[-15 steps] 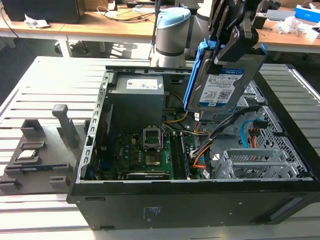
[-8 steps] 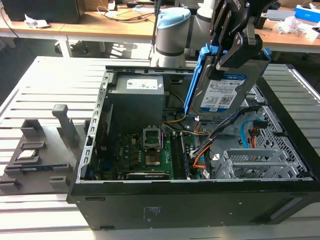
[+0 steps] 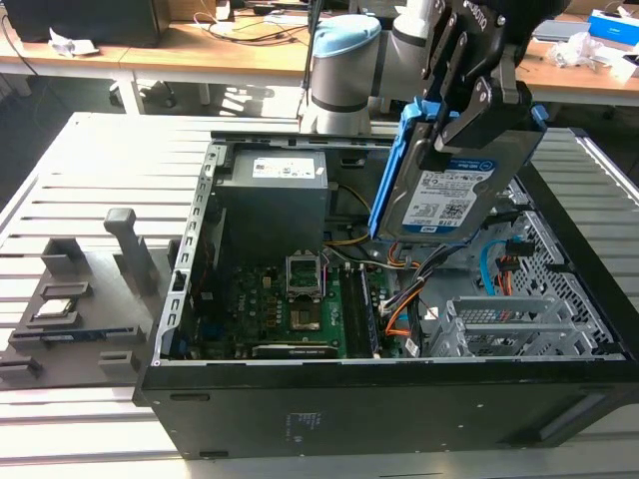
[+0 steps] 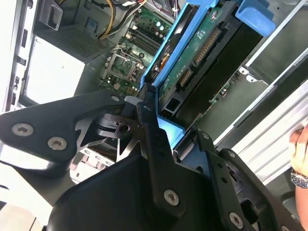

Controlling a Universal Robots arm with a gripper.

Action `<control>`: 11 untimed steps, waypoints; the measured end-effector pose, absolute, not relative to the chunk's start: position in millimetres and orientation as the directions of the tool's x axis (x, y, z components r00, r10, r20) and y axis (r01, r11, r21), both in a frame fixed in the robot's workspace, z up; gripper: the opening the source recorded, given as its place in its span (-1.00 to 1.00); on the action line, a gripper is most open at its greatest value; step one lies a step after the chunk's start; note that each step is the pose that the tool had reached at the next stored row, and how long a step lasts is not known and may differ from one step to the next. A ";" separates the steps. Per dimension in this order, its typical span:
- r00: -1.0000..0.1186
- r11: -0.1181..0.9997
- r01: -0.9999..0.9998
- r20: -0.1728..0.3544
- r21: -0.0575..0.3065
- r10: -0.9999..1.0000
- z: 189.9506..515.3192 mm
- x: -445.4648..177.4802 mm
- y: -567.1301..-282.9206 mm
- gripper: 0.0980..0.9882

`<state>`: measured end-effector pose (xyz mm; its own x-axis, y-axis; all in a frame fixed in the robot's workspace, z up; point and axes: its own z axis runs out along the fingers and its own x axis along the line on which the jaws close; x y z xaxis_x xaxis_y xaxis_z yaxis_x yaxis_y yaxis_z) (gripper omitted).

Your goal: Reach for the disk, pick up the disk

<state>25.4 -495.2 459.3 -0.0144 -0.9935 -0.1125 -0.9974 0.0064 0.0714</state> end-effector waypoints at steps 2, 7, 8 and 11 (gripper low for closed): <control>-0.014 0.006 -0.997 -0.112 0.071 -0.994 459.1 25.5 -497.2 -0.39; -0.014 0.006 -0.997 -0.112 0.071 -0.994 458.1 25.4 -504.4 -0.39; -0.014 0.006 -0.997 -0.113 0.071 -0.994 457.8 25.4 -505.9 -0.39; -0.014 0.006 -0.997 -0.112 0.071 -0.994 457.1 25.4 -510.8 -0.39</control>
<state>25.4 -510.8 457.1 -0.0144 -0.9936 -0.1123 -0.9974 0.0064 0.0714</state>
